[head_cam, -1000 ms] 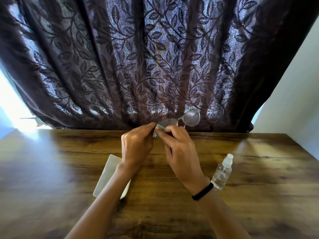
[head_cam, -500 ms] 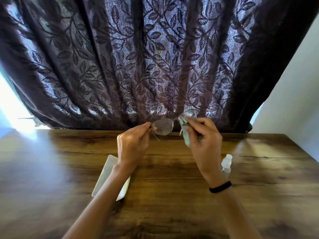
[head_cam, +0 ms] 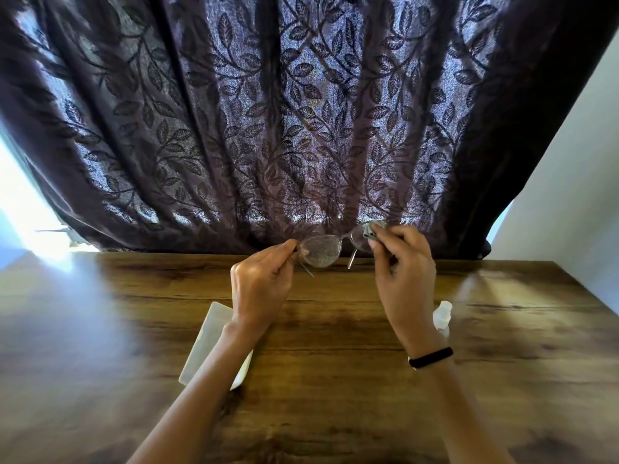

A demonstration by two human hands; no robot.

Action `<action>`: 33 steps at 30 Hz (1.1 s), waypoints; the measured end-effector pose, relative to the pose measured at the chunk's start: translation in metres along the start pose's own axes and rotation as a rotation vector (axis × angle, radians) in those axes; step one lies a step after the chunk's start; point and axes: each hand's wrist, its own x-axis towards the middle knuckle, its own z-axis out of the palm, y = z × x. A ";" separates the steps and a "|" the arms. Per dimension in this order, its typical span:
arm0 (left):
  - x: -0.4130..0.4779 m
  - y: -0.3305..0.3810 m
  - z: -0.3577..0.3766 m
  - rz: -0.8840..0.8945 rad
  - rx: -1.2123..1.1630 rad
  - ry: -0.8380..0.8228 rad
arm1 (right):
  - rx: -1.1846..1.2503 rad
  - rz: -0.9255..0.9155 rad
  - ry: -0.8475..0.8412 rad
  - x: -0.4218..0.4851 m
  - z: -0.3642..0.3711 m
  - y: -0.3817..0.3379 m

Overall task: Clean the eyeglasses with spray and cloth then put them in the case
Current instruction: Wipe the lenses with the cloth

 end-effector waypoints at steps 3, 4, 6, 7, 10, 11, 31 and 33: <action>-0.001 0.000 0.000 -0.001 -0.001 -0.008 | -0.011 -0.064 -0.054 -0.004 0.004 -0.009; 0.000 0.001 0.000 0.001 -0.004 -0.009 | -0.016 -0.080 -0.071 -0.005 0.006 -0.011; 0.000 0.002 0.000 0.002 -0.006 -0.005 | -0.021 -0.100 -0.091 -0.007 0.008 -0.016; 0.000 0.003 0.000 0.002 -0.005 -0.002 | -0.023 -0.106 -0.095 -0.007 0.008 -0.017; 0.001 0.005 -0.001 -0.005 -0.002 0.008 | -0.053 -0.109 -0.097 -0.006 0.007 -0.014; 0.001 0.006 -0.001 -0.008 0.001 0.012 | -0.070 -0.100 -0.092 -0.004 0.007 -0.011; 0.002 0.004 0.006 -0.062 -0.048 0.038 | -0.044 -0.069 -0.060 -0.012 0.006 -0.015; 0.004 0.005 0.005 -0.076 -0.056 0.050 | -0.042 -0.093 -0.077 -0.014 0.008 -0.019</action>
